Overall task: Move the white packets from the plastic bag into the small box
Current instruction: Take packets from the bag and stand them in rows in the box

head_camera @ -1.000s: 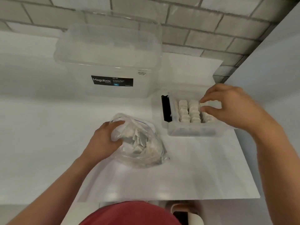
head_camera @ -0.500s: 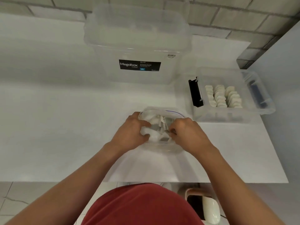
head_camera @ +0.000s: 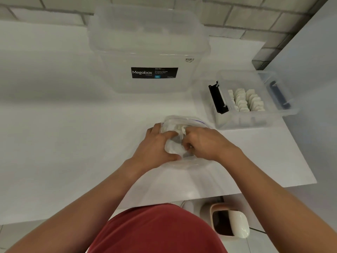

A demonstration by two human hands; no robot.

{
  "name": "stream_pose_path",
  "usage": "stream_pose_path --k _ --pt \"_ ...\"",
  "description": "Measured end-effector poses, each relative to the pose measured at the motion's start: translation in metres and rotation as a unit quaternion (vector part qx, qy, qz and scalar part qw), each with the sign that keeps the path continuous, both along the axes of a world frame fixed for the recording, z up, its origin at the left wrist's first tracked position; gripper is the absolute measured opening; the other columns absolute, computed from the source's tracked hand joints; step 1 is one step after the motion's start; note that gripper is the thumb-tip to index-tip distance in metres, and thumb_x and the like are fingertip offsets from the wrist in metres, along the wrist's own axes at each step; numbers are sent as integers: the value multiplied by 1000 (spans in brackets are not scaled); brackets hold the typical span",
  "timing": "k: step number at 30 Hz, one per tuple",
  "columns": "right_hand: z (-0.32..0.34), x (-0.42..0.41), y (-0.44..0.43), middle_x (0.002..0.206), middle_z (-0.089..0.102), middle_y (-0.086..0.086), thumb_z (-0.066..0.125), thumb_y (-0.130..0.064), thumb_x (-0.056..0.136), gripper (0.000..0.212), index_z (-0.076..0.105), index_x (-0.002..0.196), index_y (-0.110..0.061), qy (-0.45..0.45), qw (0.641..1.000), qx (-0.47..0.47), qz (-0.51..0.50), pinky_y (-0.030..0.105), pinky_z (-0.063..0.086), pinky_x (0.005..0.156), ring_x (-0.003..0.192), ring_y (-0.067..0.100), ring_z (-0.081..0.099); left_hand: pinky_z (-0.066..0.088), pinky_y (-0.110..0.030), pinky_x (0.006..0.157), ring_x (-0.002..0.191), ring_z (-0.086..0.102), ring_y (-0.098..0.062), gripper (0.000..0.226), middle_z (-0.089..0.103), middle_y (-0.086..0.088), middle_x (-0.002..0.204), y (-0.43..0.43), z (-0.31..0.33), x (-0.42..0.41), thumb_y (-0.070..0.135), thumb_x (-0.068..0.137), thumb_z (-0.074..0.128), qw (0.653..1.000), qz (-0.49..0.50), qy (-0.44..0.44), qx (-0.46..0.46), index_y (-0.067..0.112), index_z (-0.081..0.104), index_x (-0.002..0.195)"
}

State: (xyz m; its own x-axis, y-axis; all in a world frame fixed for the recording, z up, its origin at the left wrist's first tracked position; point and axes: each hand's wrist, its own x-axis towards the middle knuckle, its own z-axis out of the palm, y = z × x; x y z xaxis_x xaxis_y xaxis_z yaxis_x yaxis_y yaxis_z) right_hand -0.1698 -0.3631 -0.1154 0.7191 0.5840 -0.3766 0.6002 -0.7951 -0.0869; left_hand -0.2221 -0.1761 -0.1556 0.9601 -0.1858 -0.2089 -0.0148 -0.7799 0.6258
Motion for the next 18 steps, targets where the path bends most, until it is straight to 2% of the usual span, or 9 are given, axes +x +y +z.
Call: stream_pose_path --k 3,5,8,10,12,14,18 --pt "2 1 -4 95 62 -9 61 -13 85 16 68 88 -26 7 996 71 -45 37 53 70 87 17 61 32 -38 114 143 20 -21 78 25 0 152 6 2 -2 54 70 82 999 4 -15 -51 44 48 140" --pt "7 -1 -7 86 68 -11 63 -11 85 16 72 88 -24 6 979 165 -117 33 56 73 80 9 64 28 -33 114 145 16 -18 78 18 5 158 12 4 -4 55 69 84 995 12 -47 -87 45 50 139" --pt "17 -8 -8 81 72 -11 69 -9 87 15 74 89 -22 8 936 280 -213 13 51 70 76 1 66 21 -15 108 146 12 -10 79 14 14 159 18 10 -9 55 67 85 986 47 -100 -126 45 50 138" --pt "23 -14 -5 79 74 -8 73 -10 87 12 73 88 -21 26 892 365 -266 16 54 70 74 5 70 23 -7 102 142 20 -6 75 23 15 155 22 17 -10 50 69 86 976 81 -139 -150 42 54 136" --pt "30 -21 0 80 76 1 75 -9 88 8 73 89 -16 66 816 478 -319 27 60 74 76 18 74 40 -15 99 135 38 -5 68 38 14 146 23 25 -10 44 71 87 959 106 -186 -185 38 59 133" --pt "38 -29 6 83 76 9 75 -5 88 6 71 91 -8 109 724 584 -351 29 60 75 82 25 76 52 -23 89 119 55 -8 62 51 14 133 20 38 -8 36 74 87 942 127 -190 -245 35 61 130" --pt "39 -44 20 89 75 15 76 -7 83 11 70 93 -7 189 542 730 -371 29 57 82 91 28 74 58 -29 81 101 68 -11 51 65 11 123 7 66 -2 28 80 82 912 119 -58 -388 32 63 128"
